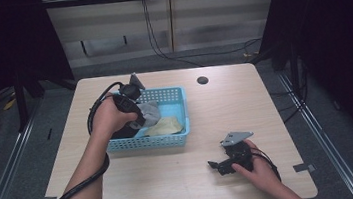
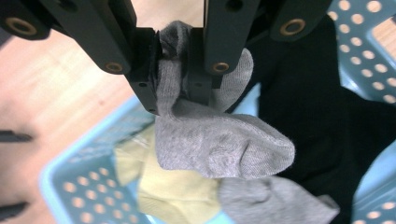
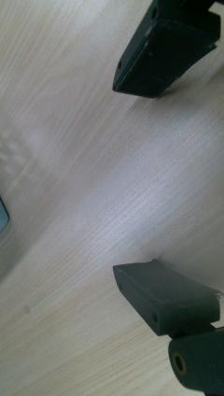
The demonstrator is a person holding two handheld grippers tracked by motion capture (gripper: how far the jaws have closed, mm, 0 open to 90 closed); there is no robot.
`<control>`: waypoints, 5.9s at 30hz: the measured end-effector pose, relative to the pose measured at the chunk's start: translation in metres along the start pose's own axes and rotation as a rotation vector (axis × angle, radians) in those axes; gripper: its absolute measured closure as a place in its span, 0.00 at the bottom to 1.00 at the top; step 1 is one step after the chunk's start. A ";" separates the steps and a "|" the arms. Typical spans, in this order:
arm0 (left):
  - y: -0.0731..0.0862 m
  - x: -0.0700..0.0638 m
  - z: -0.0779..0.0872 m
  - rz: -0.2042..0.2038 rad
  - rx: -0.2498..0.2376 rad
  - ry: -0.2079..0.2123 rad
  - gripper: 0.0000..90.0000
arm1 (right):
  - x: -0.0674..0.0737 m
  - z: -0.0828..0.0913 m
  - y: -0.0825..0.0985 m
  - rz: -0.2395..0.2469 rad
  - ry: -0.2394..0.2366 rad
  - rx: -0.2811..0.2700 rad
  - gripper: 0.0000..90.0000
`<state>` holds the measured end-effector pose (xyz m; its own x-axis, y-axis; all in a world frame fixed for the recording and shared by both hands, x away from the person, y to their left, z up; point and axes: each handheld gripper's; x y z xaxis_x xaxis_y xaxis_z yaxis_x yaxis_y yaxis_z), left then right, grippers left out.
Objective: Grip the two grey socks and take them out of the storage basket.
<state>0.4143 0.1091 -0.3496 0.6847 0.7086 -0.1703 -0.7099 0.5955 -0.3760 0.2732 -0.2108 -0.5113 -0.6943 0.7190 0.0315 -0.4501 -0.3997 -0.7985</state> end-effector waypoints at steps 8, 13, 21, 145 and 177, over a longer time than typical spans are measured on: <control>0.005 -0.026 0.013 -0.080 -0.017 0.026 0.87 | 0.000 0.000 0.000 0.000 0.000 0.001 0.12; 0.009 -0.038 0.017 -0.125 -0.014 0.048 0.87 | 0.000 0.000 0.000 0.000 0.000 0.000 0.12; 0.017 -0.059 0.019 -0.190 -0.011 0.069 0.87 | 0.000 0.000 0.000 0.000 0.001 0.001 0.12; -0.017 0.051 -0.127 0.113 -0.061 -0.077 0.92 | 0.000 0.000 0.000 0.001 0.000 -0.001 0.12; 0.009 0.055 -0.073 0.120 -0.121 -0.165 0.43 | 0.000 -0.001 0.000 0.001 -0.002 -0.002 0.12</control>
<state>0.4577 0.1261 -0.4286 0.5537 0.8295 -0.0731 -0.7524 0.4608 -0.4707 0.2735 -0.2103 -0.5115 -0.6957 0.7177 0.0316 -0.4485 -0.3995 -0.7995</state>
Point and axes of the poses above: each handheld gripper's, and its own axes: z roughly backward along the jaws, y roughly out of its underside, x roughly to its left, and after that the axes turned 7 degrees about -x, right-handed
